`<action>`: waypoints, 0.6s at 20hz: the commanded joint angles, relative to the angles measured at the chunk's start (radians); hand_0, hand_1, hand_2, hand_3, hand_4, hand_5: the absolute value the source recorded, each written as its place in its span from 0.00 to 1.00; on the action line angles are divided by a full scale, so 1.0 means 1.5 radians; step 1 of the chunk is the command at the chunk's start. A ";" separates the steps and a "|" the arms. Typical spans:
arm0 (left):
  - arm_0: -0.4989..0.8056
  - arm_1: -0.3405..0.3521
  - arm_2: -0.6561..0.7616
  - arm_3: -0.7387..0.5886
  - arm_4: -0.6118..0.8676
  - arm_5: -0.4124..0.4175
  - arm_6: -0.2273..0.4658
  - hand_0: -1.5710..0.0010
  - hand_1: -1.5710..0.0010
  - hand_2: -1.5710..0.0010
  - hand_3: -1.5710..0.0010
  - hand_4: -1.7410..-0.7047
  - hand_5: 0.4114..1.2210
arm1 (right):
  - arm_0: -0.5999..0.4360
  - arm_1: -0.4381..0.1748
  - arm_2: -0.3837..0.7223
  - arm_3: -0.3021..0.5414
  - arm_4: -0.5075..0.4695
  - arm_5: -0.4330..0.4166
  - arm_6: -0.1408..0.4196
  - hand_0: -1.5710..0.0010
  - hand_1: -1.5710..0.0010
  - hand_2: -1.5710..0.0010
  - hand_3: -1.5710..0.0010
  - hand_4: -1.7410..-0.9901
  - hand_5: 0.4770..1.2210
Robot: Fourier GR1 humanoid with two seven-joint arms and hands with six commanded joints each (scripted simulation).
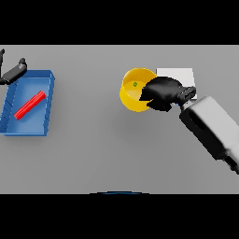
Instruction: Pick up the red beaker and tilt it to pour out 1 green nut into yellow bowl. Pick up the yellow bowl and place it on the metallic measuring scale.
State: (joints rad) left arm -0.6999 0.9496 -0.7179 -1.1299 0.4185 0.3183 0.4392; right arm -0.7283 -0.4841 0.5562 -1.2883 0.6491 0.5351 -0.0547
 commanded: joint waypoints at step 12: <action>0.003 0.004 0.007 -0.014 0.013 0.007 0.024 1.00 1.00 1.00 1.00 0.90 0.42 | -0.065 -0.049 -0.029 0.167 0.009 -0.065 -0.033 0.00 0.02 0.00 0.12 0.02 1.00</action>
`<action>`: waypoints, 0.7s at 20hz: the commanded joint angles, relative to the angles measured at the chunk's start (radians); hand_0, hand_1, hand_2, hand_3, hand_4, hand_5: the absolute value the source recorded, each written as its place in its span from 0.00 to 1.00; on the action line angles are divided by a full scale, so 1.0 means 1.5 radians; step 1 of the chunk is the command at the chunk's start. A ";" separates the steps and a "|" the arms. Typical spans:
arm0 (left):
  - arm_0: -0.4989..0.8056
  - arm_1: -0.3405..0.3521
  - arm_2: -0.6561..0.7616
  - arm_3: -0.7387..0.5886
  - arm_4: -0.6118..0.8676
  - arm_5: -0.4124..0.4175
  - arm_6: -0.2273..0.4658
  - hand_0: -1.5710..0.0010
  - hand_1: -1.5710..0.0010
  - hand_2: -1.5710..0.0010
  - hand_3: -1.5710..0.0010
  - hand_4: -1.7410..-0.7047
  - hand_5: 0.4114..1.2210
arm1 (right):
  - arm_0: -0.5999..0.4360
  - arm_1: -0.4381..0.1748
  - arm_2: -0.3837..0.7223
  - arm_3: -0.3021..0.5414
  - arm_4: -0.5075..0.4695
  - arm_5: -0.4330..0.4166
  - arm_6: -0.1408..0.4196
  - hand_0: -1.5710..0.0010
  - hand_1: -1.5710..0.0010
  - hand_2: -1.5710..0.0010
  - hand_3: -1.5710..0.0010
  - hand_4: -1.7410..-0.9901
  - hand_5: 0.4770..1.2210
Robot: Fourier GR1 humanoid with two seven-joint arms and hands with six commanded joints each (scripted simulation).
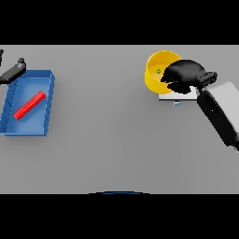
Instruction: Pick up the red beaker and tilt it to pour out 1 green nut into yellow bowl. Pick up the yellow bowl and place it on the metallic measuring scale.
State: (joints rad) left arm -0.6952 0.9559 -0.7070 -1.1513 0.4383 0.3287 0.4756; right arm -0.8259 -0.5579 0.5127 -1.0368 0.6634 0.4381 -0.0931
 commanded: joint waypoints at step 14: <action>0.009 0.010 -0.003 -0.015 0.002 0.002 0.020 1.00 1.00 1.00 1.00 0.87 0.45 | -0.013 0.004 -0.006 0.173 0.011 -0.069 -0.014 0.11 0.23 0.16 0.01 0.01 1.00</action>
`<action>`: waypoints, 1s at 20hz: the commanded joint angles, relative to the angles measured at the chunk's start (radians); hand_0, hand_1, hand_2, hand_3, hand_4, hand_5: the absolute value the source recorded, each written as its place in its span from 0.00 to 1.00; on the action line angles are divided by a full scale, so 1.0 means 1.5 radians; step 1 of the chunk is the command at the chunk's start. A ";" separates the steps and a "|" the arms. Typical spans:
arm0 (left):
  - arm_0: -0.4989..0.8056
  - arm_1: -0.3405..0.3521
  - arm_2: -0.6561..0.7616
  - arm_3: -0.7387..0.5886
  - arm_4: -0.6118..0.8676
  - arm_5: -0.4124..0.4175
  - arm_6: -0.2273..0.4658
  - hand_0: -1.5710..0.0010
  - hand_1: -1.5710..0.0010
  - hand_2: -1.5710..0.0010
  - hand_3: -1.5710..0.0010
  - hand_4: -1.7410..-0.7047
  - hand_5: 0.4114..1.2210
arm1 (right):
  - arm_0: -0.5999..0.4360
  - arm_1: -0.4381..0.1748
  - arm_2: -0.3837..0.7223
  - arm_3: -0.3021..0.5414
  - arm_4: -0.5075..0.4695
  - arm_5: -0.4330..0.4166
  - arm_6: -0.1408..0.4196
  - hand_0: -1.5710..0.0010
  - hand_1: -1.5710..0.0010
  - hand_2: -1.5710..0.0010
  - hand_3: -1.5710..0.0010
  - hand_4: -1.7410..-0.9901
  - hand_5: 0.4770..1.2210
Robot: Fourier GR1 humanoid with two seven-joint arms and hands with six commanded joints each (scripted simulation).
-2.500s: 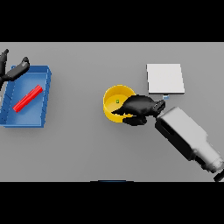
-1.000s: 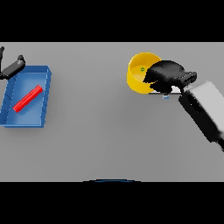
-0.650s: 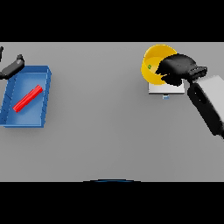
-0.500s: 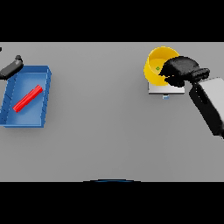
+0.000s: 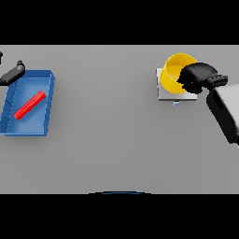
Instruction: Pick up the red beaker and tilt it to pour out 1 green nut into yellow bowl. Pick up the yellow bowl and place it on the metallic measuring scale.
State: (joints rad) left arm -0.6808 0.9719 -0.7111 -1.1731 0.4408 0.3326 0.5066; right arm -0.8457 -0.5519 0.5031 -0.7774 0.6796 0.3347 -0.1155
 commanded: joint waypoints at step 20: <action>-0.014 -0.011 0.006 0.013 -0.001 0.006 -0.003 1.00 1.00 1.00 1.00 0.85 0.44 | -0.008 0.004 -0.003 0.035 -0.013 0.050 0.015 0.95 0.96 0.94 0.81 0.42 0.44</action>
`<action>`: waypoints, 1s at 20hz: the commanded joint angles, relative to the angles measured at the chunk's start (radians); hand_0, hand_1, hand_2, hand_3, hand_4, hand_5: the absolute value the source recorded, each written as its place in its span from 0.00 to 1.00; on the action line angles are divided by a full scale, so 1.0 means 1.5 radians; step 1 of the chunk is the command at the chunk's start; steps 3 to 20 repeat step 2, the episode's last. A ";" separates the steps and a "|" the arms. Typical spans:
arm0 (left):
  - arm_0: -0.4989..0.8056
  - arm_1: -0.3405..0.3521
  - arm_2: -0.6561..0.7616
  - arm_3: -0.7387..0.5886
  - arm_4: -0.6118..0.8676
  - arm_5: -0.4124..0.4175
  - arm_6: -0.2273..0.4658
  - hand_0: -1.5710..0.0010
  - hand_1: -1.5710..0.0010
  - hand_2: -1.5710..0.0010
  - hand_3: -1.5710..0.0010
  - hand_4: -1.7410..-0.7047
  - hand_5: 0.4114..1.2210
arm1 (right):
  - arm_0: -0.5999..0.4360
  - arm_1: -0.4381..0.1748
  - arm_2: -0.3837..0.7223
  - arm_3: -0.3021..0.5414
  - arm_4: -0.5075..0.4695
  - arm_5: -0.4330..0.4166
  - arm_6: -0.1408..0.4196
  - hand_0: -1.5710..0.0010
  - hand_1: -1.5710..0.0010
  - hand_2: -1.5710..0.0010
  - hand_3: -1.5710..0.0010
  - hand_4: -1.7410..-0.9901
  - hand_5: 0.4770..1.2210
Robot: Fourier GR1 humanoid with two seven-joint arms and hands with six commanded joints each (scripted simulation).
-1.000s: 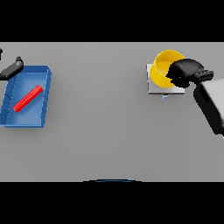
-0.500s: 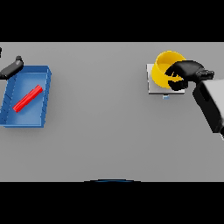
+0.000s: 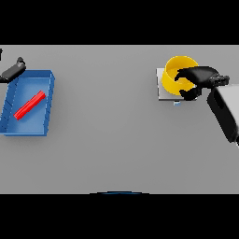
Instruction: Pick up the red beaker and tilt it to pour out 1 green nut into yellow bowl. Pick up the yellow bowl and place it on the metallic measuring scale.
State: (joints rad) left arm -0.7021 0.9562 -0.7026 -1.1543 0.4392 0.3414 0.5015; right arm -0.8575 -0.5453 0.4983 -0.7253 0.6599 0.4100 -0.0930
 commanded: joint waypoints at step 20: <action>0.003 0.005 -0.004 -0.007 -0.003 -0.003 0.003 1.00 1.00 1.00 1.00 0.86 0.44 | 0.007 -0.004 -0.001 -0.009 -0.002 0.001 0.003 0.97 0.98 0.96 0.83 0.44 0.43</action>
